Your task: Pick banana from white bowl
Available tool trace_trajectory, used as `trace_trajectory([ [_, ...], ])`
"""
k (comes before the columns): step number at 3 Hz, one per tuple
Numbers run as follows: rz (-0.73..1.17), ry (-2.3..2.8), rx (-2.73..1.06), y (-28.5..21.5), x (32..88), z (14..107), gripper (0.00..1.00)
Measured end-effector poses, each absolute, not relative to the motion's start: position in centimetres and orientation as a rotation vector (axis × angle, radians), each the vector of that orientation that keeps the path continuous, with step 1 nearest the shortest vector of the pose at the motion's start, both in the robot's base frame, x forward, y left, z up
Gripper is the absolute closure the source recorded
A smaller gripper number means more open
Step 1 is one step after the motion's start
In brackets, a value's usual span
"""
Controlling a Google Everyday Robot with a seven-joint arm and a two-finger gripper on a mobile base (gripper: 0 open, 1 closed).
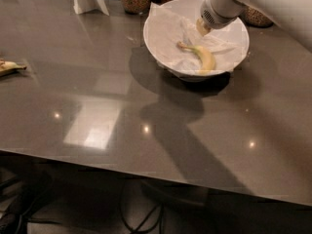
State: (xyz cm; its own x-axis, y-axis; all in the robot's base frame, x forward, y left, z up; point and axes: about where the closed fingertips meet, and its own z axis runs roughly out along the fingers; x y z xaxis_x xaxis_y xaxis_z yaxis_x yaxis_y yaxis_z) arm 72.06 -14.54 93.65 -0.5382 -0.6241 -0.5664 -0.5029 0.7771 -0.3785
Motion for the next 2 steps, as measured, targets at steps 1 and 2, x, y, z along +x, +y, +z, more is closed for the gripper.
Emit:
trace_trajectory([
  [1,-0.205,2.258,-0.822,-14.61,71.72,93.99,0.81],
  [2,-0.200,2.266,-0.811,-14.83,71.63,93.90,0.57],
])
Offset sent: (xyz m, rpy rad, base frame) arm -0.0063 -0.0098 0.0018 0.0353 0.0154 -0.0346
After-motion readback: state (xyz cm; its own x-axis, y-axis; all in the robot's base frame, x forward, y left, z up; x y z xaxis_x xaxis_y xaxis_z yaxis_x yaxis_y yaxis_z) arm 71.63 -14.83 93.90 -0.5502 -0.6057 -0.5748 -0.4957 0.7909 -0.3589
